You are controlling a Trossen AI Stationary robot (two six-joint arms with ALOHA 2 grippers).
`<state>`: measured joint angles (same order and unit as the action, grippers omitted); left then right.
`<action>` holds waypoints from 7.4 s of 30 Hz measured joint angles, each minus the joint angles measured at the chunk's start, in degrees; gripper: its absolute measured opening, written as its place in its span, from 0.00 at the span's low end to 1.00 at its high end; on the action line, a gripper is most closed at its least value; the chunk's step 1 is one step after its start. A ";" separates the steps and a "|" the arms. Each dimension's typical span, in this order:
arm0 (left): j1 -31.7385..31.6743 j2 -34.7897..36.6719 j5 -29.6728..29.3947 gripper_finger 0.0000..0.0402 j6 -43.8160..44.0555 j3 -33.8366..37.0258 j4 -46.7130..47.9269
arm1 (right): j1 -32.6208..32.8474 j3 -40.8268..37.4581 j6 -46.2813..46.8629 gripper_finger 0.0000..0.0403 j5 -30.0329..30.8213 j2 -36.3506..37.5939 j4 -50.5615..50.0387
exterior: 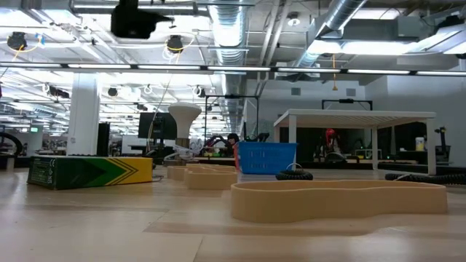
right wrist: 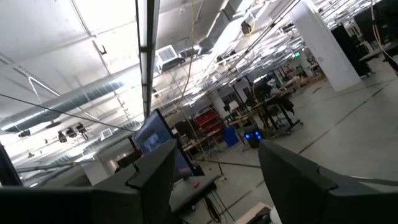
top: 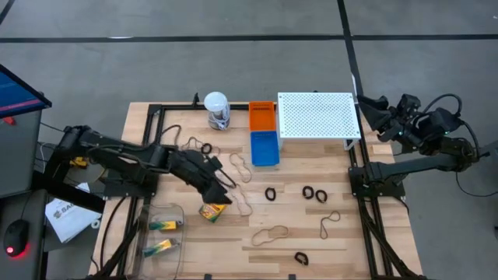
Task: Pick & Place Office Desk Supplies
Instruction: Put the box of crayons into the transparent bin
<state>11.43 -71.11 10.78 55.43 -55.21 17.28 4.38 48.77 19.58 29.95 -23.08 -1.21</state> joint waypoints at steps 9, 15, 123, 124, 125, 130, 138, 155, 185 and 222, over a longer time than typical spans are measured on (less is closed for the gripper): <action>2.43 -15.49 -2.57 0.99 -5.49 -14.68 31.10 | 0.02 0.00 0.39 0.55 0.05 -0.01 -0.06; 3.38 -20.53 -7.57 0.99 5.05 -16.53 36.05 | 0.02 0.00 0.39 0.55 0.01 -0.01 -0.35; 10.37 -36.16 -15.11 0.92 13.85 -9.67 15.98 | -0.04 0.02 2.40 0.55 -2.45 6.24 -5.92; 10.39 -36.16 -15.22 0.89 13.85 -9.67 16.04 | -0.04 0.02 2.40 0.55 -2.40 6.25 -5.92; 10.39 -36.16 -15.30 0.87 13.85 -9.65 16.07 | -0.04 0.02 2.40 0.55 -2.22 6.25 -5.94; 10.37 -36.16 -15.30 0.76 13.85 -9.61 16.32 | -0.04 0.02 2.38 0.55 -1.81 6.26 -6.03; 10.31 -33.95 -15.10 0.77 13.62 -9.37 19.25 | -0.02 0.02 2.37 0.55 -1.51 6.26 -6.03; 6.90 -17.50 -15.08 0.75 -4.81 -9.41 35.66 | -0.07 0.02 0.77 0.55 0.92 6.25 -6.01; 40.95 -6.50 -16.42 0.75 32.21 -7.15 60.14 | -0.02 0.02 -3.11 0.55 4.62 6.24 -5.62; 50.83 -11.46 -15.52 0.74 44.07 -5.00 38.53 | 0.00 0.02 -1.75 0.55 5.67 6.22 -6.10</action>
<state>62.26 -82.56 -4.74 99.49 -60.20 55.81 4.38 48.80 17.83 35.62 -16.86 -7.31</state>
